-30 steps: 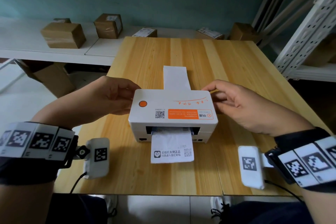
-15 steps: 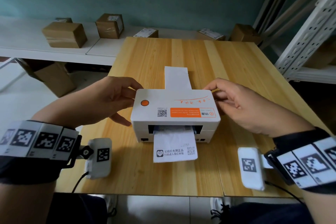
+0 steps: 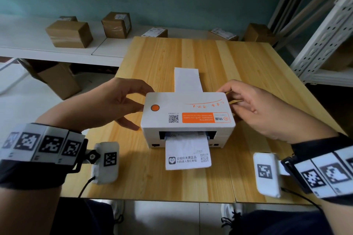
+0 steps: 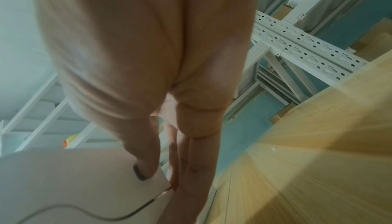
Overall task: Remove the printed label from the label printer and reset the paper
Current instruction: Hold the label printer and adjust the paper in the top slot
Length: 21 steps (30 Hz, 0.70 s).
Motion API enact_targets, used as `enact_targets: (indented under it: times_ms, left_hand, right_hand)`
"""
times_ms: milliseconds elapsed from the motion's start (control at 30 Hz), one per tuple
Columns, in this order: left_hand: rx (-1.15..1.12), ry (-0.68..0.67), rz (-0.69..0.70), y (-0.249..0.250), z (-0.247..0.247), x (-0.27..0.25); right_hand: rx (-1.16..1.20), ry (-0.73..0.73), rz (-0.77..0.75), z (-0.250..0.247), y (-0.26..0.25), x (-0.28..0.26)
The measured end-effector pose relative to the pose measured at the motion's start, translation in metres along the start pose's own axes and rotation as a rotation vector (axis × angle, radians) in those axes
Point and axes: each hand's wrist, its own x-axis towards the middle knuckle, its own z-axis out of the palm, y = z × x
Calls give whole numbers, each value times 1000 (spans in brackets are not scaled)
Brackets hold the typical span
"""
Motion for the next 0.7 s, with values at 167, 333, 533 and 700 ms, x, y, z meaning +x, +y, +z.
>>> enact_targets:
  times_ms: [167,333,533,700]
  left_hand:
    - [10,17,-13,0,-1,0]
    - [-28,71,-4,0,4,2]
    - [-21,51,101,-3,-3,1]
    - [7,73,203,1,-5,-5]
  right_hand:
    - [-50,10,-16,0,-3,-2]
    - [-54,33,-12,-2,-6,-6]
    - [116,-16,-3,0,-2,-8]
    - [264,11,-20,-5,-1,-9]
